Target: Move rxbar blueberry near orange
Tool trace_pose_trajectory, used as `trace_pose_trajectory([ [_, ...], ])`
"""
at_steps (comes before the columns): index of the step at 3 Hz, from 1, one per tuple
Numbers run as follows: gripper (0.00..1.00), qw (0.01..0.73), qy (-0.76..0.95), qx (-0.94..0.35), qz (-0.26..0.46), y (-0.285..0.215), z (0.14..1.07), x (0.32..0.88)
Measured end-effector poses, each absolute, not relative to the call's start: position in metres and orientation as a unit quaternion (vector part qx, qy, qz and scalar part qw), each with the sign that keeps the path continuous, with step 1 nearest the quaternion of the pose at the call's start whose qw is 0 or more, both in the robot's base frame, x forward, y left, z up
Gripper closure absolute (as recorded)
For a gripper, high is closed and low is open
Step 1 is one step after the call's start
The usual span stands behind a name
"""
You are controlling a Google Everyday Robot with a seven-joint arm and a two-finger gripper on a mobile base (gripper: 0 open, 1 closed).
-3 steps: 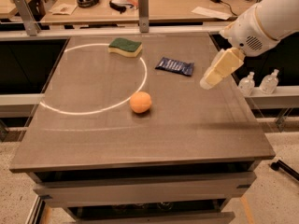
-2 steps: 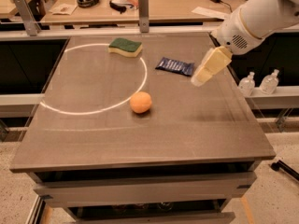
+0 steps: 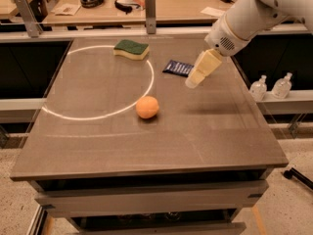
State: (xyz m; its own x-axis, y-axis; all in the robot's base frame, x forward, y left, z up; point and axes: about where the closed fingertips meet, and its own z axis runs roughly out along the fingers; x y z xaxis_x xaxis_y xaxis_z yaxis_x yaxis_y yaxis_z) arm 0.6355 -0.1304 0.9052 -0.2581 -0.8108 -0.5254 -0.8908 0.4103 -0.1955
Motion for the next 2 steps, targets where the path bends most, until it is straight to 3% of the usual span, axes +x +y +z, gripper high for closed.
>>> trace_pose_trajectory([
  [2,0.00,0.265,0.785,-0.556,0.068,-0.111,0.879,0.663],
])
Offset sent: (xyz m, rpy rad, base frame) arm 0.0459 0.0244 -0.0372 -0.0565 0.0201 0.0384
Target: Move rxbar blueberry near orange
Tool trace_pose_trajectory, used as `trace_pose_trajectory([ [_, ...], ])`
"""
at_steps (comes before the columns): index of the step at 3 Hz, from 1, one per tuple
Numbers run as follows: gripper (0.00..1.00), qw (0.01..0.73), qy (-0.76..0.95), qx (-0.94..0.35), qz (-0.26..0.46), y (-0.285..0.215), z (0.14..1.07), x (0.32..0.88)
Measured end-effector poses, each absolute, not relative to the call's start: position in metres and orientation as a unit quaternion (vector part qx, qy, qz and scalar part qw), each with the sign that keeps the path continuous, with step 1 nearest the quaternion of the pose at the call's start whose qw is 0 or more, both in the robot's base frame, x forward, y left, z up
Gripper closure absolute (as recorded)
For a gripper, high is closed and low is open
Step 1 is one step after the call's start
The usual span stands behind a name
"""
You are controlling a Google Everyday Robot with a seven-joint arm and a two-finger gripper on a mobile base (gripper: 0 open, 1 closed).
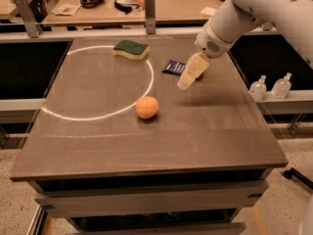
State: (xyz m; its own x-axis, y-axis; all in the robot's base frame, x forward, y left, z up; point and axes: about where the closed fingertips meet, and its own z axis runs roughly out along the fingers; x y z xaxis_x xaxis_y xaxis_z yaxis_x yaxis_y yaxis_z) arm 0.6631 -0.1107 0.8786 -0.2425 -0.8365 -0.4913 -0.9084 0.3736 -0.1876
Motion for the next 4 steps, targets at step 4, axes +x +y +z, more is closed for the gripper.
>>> trace_pose_trajectory([
  [4,0.00,0.235,0.797,-0.551,0.078,-0.114,0.843,0.726],
])
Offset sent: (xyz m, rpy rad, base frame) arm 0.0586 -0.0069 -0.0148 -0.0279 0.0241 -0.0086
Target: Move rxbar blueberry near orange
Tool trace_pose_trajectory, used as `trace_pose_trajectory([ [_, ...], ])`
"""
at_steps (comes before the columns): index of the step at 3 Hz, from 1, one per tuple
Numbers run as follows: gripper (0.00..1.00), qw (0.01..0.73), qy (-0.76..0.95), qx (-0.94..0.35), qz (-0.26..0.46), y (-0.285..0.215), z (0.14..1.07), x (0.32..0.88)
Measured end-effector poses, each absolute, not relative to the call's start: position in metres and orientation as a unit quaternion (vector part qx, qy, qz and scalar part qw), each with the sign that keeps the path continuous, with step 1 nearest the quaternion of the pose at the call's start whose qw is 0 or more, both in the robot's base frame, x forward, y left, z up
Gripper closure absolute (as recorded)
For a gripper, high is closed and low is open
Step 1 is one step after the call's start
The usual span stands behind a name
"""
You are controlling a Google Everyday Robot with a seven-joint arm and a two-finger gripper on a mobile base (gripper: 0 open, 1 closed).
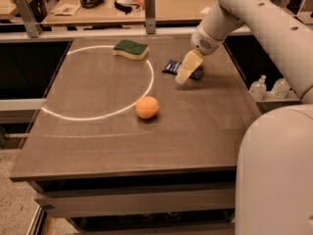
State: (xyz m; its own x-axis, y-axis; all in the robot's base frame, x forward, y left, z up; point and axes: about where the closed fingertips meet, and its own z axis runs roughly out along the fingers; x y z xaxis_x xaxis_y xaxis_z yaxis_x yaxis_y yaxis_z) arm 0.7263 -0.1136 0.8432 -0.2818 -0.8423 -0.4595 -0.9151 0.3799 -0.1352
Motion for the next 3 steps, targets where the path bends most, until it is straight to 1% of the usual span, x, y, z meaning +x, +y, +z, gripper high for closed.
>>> trace_pose_trajectory([
  [2,0.00,0.216,0.804,-0.547,0.093,-0.117,0.820,0.742],
  [3,0.15,0.207,0.806,-0.546,0.095,-0.118,0.817,0.746],
])
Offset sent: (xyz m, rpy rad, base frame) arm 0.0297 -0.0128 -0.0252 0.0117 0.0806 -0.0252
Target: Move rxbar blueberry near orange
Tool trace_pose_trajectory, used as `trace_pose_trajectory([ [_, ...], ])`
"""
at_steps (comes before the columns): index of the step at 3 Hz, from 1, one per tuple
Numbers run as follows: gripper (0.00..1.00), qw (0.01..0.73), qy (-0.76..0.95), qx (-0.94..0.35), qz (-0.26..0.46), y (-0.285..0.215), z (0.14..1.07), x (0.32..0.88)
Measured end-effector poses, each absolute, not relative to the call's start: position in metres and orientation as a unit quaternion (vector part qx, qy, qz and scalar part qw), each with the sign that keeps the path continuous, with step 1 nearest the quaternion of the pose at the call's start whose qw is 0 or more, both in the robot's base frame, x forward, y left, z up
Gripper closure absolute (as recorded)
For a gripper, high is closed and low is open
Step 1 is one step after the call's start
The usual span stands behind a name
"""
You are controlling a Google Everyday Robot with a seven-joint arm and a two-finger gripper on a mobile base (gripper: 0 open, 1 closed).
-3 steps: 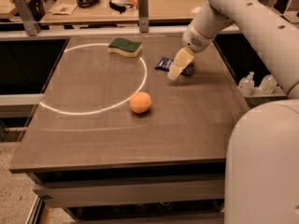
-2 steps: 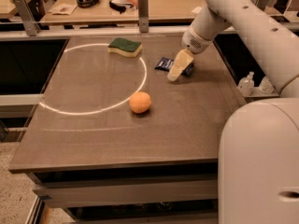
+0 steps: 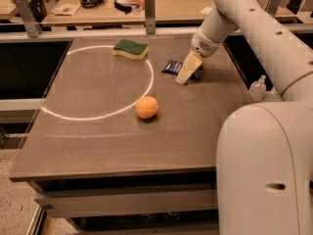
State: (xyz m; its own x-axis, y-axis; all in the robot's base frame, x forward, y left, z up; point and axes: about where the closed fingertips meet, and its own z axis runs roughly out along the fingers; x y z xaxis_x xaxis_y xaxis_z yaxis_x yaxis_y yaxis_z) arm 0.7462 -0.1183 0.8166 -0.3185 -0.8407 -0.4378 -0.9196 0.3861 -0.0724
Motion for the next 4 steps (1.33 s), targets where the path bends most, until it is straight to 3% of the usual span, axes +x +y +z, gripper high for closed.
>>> trace_pose_trajectory([
  [3,0.84,0.198,0.807,-0.549,0.092,-0.122,0.828,0.747],
  [4,1.00,0.198,0.807,-0.549,0.092,-0.122,0.830,0.747],
])
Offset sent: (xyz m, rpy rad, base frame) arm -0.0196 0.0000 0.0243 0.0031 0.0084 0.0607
